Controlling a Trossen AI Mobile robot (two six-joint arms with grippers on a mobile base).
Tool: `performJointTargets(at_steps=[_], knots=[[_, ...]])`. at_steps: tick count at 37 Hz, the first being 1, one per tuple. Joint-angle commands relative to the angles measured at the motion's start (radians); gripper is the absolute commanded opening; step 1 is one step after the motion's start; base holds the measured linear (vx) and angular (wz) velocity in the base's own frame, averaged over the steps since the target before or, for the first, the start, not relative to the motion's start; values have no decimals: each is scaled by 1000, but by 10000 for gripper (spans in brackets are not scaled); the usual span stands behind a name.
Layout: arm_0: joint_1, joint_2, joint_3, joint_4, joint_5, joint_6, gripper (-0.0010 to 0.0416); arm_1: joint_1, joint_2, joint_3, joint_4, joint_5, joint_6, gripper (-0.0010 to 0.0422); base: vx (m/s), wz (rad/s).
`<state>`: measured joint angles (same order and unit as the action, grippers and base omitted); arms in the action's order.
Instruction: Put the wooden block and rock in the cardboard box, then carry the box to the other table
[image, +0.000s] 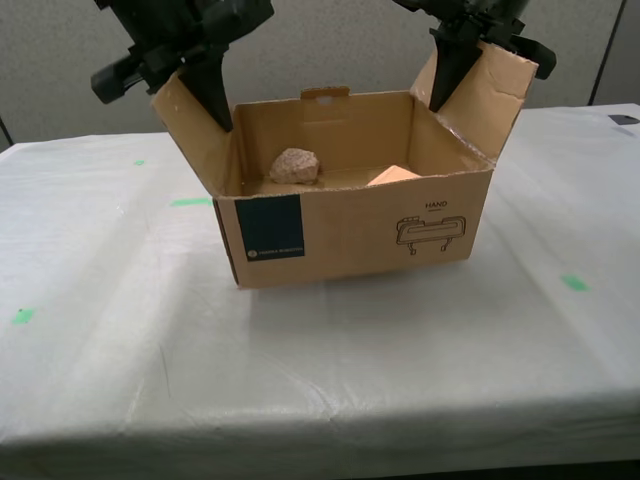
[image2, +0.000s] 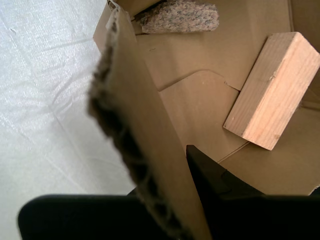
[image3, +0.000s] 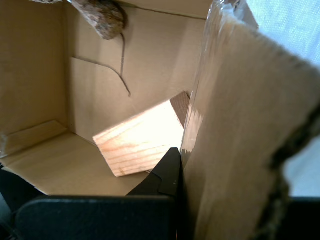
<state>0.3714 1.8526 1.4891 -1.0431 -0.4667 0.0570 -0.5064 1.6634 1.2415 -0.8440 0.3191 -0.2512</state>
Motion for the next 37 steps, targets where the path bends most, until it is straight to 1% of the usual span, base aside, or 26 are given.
performJointTargets(at_steps=[1,9,21,28,30,31,32,35,37], knots=[[2,0,2,27,-23,-4,-1,-2,1,-18,61,29,-20,-1,0,0],[2,-1,2,16,-23,-5,-1,-7,-2,-19,66,29,-77,-1,0,0],[3,-3,2,18,-23,-4,-1,-5,-2,-19,69,29,-79,-1,0,0],[5,-3,10,19,-23,-4,-1,-5,-2,-19,71,28,-101,-1,0,0],[6,-3,14,31,-23,-3,-1,-3,-1,-19,87,17,-102,-1,0,0],[6,-1,15,46,-23,1,-1,2,0,-19,105,7,-106,-1,0,0],[6,4,18,65,-23,8,-1,8,1,-19,126,6,-114,-2,0,0],[6,24,30,109,-23,50,-1,32,10,-16,184,10,-143,-2,0,0],[6,49,53,109,-23,57,-1,49,21,5,179,11,-146,-2,0,0]])
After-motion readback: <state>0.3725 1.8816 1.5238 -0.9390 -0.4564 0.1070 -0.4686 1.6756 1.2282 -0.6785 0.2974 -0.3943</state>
